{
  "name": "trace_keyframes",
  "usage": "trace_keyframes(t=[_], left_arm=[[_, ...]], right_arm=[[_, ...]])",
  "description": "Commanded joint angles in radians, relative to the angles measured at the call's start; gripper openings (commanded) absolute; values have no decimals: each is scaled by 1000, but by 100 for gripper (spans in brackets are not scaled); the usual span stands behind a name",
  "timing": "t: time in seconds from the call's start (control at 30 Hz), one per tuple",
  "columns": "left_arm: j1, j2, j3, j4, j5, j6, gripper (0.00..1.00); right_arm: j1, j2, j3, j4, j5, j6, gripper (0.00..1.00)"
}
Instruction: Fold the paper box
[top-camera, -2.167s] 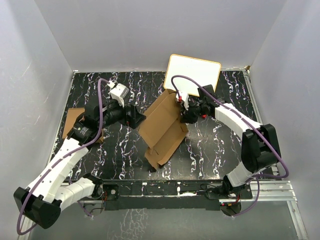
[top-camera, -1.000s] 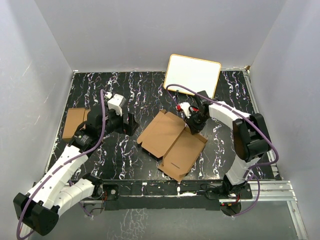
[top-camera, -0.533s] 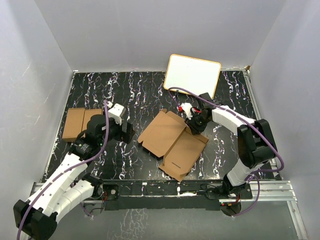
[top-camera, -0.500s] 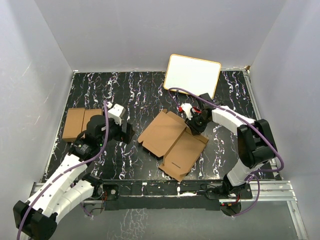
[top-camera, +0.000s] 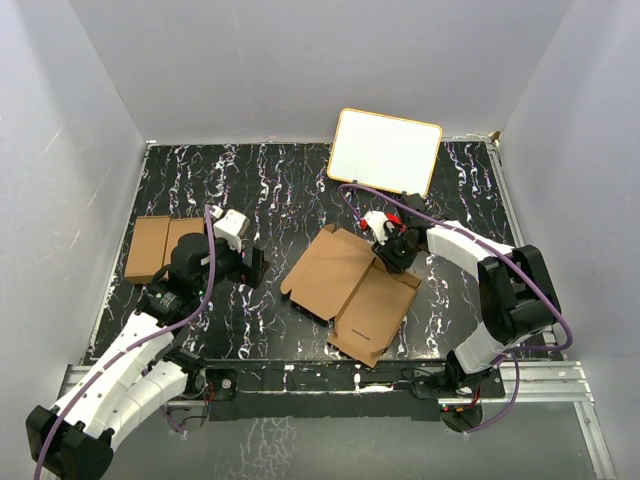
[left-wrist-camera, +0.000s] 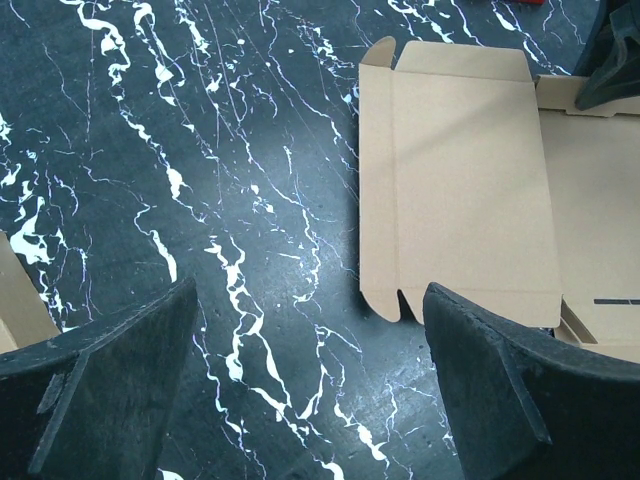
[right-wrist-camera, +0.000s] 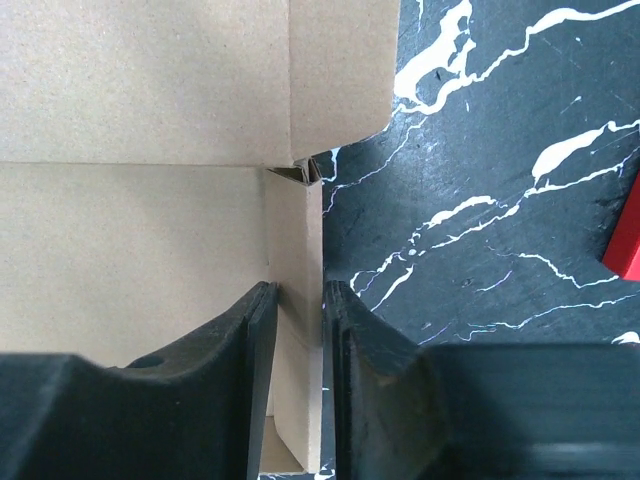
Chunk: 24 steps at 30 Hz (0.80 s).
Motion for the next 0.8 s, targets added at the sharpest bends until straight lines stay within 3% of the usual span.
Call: trace_keyframes(t=[0.0,0.1,0.23,0.3,0.77], left_arm=[[0,-21,-4,17,-6,8,92],[0,-26,-6,16,-7,9,92],[0,-29,-6,18,-7,9,92],[0,-29,-6,17,-7,9,92],[0,-33,-8,17,-10,9,92]], right_arm=[[1,-36,0,45,12,-12,32],[1,-43,-6,45,22,-16,31],[0,-47,-24,61,50,-17,12],[0,-47,-45,90,73,-13,8],[18,-55,-138,254,307,61,8]])
